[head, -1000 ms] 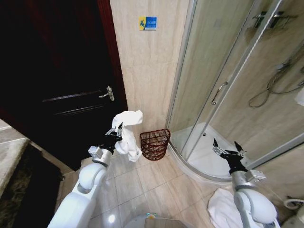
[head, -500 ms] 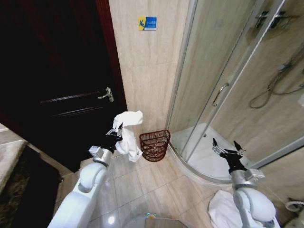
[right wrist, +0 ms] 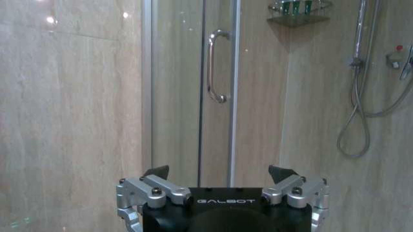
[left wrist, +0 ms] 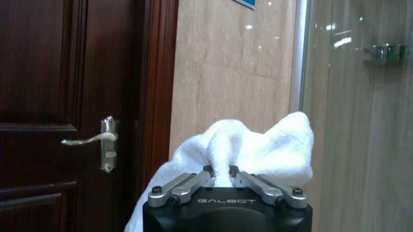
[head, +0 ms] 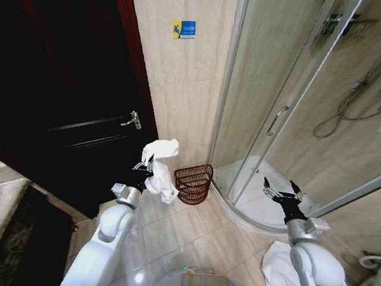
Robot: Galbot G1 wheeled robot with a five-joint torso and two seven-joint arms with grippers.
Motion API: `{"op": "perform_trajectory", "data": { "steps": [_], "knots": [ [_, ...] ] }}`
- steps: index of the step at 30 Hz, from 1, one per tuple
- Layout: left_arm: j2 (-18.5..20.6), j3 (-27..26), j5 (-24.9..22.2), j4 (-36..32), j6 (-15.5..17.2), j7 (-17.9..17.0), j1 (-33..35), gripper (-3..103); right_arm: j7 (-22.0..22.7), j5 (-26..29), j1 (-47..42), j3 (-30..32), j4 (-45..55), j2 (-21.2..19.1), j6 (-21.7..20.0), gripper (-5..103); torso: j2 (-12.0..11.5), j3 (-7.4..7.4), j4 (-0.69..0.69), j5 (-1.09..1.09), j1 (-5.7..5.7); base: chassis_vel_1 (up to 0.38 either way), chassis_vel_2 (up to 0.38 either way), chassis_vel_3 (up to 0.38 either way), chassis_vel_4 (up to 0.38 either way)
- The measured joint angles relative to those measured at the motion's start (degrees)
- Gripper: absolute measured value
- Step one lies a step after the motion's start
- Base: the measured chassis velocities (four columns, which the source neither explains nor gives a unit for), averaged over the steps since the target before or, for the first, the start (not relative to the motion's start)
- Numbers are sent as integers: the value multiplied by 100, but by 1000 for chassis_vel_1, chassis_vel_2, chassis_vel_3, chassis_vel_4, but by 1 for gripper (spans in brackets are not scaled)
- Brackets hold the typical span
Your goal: Discard the used towel into the hamper.
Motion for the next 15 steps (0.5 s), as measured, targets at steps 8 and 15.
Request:
{"op": "perform_trajectory", "data": {
  "steps": [8, 15],
  "knots": [
    [-66, 14, 32, -9, -25, 18, 10, 4, 2, -31, -299, -33, 281, 149, 67, 100, 0, 0, 1, 0, 0, 0, 0, 0, 0],
    [-103, 92, 67, 68, -45, 39, -19, 4, 3, -62, -395, -77, 385, 246, 84, 100, 0, 0, 1, 1, 0, 0, 0, 0, 0]
  ]
}}
